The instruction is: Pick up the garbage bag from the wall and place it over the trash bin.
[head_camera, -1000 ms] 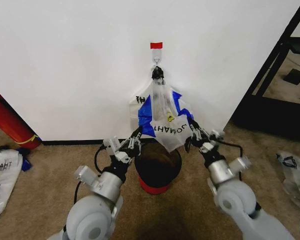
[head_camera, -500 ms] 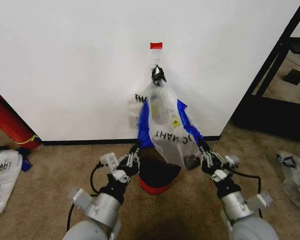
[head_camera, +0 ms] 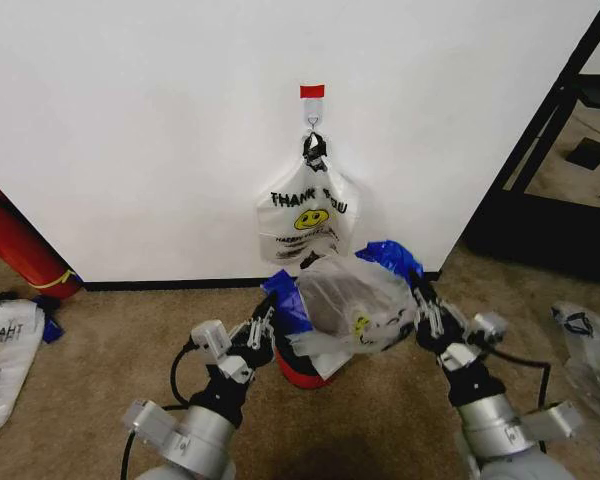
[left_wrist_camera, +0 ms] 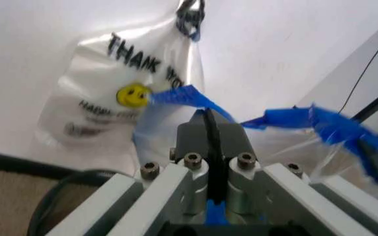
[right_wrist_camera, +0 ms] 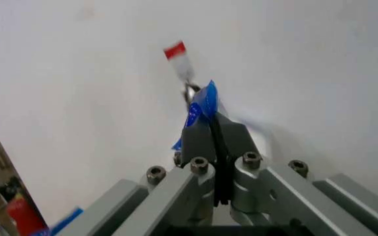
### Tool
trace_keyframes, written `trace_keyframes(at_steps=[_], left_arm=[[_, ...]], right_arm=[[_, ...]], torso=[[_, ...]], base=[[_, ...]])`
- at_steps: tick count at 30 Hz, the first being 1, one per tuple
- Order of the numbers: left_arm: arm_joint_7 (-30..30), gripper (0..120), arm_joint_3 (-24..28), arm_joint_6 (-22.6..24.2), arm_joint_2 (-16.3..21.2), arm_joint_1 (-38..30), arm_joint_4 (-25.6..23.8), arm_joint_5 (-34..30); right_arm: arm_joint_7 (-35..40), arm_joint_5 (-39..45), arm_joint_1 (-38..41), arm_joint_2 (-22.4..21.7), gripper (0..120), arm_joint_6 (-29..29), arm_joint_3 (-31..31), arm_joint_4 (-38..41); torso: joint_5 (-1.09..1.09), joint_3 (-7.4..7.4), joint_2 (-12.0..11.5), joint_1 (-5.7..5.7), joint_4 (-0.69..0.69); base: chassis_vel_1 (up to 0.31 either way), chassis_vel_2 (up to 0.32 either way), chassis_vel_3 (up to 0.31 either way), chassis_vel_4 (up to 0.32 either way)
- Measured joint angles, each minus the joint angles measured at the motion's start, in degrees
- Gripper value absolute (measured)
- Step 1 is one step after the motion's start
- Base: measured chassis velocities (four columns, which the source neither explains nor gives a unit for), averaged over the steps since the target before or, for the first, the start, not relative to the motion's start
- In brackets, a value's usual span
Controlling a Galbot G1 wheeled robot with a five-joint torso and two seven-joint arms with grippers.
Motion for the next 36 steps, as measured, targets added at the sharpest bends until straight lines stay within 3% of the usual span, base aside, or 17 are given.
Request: trace_keyframes(at_steps=[11,22,31,36], left_arm=[[0.2,0,0.2,0.6,0.9,-8.8,0.3,-2.5],[0.3,0,-3.4,0.6,3.1,-9.2,0.9,-3.4],[0.2,0,-3.7,0.7,2.5,-8.1,1.0,-3.6],[0.1,0,-2.5,0.4,0.5,-8.2,3.8,-3.6]], right_arm=[[1.4,2.7,10.7,-0.2,0,-3.4,-3.1,-2.1],[3.9,9.6,21.7,7.4,0,-7.3,-11.8,-10.3],[5.6,12.0,21.5,11.1,0,-8.5,-16.4,-11.3],[5.8,11.5,21.4,13.9,0,-7.4,-16.9,-17.0]], torso=[[0.00,0.00,0.0,0.00,-0.02],[-0.01,0.01,0.0,0.00,0.00],[-0.02,0.00,0.0,0.00,-0.02],[-0.01,0.00,0.0,0.00,-0.01]], base=[[0.000,0.000,0.000,0.000],[0.000,0.000,0.000,0.000],[0.000,0.000,0.000,0.000],[0.000,0.000,0.000,0.000]])
